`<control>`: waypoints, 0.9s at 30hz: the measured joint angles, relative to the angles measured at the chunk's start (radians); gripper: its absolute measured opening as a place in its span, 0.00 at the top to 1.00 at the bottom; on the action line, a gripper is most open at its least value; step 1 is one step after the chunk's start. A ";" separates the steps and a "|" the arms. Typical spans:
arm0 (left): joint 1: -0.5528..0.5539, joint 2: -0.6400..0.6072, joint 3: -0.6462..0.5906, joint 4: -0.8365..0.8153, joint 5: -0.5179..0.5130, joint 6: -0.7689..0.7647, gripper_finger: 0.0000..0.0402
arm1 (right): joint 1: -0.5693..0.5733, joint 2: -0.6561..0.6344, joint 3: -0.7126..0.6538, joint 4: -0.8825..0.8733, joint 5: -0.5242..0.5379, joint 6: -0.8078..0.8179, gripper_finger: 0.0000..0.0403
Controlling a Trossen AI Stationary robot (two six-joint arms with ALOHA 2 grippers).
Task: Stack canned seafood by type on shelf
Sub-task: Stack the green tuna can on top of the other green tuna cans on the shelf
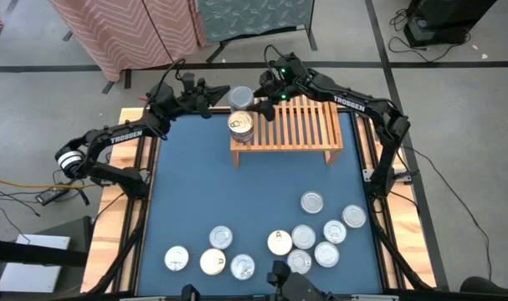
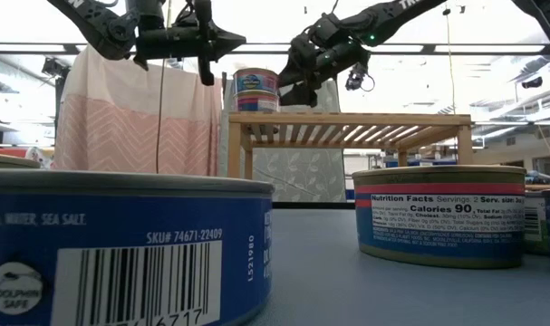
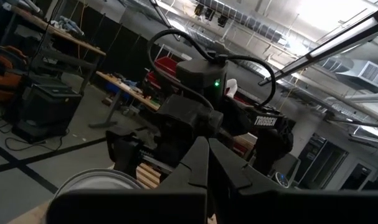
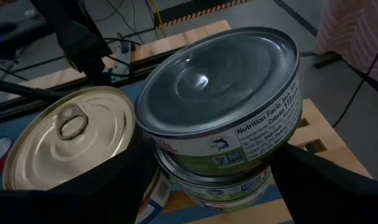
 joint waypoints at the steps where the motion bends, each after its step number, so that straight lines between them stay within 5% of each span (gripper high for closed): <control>1: 0.000 0.000 0.000 0.000 0.000 0.000 0.99 | 0.000 0.000 0.000 -0.002 0.003 -0.002 0.20; 16: 0.000 0.000 0.000 -0.002 0.000 0.020 0.99 | 0.002 -0.058 -0.002 -0.050 0.045 -0.058 0.21; 27: 0.000 0.000 0.000 -0.018 0.022 0.025 0.99 | -0.009 -0.083 -0.001 -0.102 0.184 -0.077 0.23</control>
